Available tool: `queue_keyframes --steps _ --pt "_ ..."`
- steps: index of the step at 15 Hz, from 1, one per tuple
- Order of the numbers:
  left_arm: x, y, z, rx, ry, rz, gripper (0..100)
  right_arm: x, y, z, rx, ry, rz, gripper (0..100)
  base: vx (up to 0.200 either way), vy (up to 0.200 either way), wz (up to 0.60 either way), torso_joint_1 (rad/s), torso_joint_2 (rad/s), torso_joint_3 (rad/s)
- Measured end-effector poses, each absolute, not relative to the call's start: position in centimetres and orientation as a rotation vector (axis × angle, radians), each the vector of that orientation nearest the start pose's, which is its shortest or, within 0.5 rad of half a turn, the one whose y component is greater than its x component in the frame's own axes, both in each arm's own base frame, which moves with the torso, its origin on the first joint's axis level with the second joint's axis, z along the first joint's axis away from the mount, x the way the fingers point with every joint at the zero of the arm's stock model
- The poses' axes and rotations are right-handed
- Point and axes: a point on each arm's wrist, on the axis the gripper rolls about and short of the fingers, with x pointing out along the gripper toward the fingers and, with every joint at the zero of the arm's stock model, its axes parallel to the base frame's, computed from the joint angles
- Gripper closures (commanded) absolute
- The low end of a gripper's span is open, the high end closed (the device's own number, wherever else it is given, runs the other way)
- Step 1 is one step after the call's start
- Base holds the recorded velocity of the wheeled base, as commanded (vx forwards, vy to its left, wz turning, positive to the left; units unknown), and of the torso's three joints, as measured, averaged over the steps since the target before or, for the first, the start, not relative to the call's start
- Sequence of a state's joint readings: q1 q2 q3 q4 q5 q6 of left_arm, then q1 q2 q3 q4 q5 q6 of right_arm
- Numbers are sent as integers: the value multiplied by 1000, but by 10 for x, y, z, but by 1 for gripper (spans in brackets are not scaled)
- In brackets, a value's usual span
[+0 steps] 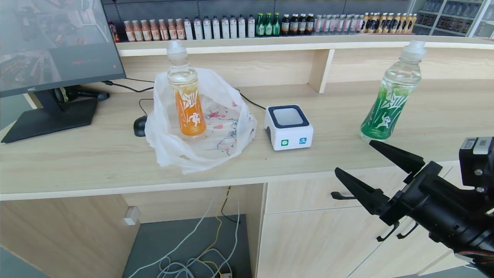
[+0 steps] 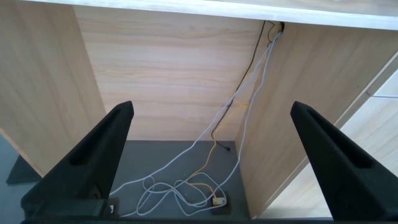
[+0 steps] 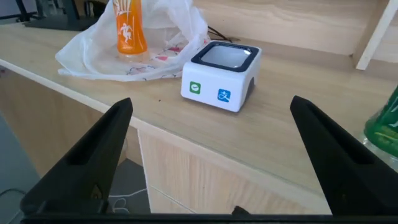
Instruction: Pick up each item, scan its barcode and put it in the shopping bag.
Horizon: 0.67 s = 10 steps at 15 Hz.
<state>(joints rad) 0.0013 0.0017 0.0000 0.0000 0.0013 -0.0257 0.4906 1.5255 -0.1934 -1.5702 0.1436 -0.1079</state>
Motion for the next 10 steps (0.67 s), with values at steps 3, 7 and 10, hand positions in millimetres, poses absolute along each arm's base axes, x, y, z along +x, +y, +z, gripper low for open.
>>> queue_keyframes --steps 3,7,10 --pt "-23 0 76 -26 2 3 0 172 95 174 -60 -282 613 0 0 -200 0 1 5 4" --pt "-23 0 76 -29 2 3 0 173 95 175 -55 -288 615 0 0 -200 0 2 5 7" --pt "-23 0 76 -29 2 2 0 173 95 177 -53 -293 612 0 0 -200 0 4 1 2"
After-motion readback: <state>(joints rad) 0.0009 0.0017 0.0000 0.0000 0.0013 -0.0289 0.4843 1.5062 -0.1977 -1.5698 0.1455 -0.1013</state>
